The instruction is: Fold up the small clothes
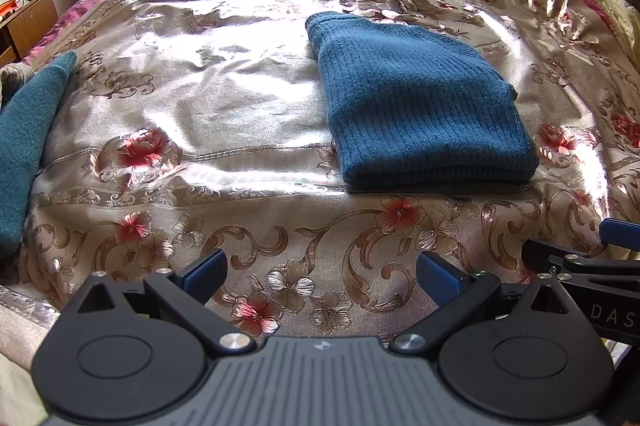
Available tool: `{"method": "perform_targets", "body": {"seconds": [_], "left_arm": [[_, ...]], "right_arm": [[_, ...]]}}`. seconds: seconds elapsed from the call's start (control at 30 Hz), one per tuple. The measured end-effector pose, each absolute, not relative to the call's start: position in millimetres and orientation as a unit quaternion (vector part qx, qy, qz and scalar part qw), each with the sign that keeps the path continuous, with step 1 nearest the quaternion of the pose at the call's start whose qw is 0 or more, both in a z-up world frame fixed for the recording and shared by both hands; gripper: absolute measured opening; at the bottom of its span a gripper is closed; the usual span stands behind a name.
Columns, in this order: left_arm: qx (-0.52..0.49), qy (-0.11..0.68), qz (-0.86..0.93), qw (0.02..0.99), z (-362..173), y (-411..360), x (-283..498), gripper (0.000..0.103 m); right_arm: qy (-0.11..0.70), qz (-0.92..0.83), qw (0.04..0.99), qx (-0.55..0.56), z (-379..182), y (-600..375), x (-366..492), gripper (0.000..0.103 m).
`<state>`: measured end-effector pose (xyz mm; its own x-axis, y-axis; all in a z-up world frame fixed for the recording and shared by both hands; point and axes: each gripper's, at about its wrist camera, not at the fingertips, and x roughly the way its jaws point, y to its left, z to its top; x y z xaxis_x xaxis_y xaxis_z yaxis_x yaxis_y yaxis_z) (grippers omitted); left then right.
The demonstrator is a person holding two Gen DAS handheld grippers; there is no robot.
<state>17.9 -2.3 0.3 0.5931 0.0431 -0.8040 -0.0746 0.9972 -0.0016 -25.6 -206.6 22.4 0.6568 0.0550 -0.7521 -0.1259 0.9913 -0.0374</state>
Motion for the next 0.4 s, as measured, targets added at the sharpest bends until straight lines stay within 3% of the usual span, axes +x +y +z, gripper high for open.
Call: {"method": "perform_targets", "body": {"seconds": [0.4], "left_arm": [[-0.018, 0.446, 0.036, 0.894, 2.4, -3.0, 18.0, 0.103]], "right_arm": [[0.411, 0.050, 0.909, -0.043, 22.1, -206.9, -25.9, 0.087]]}}
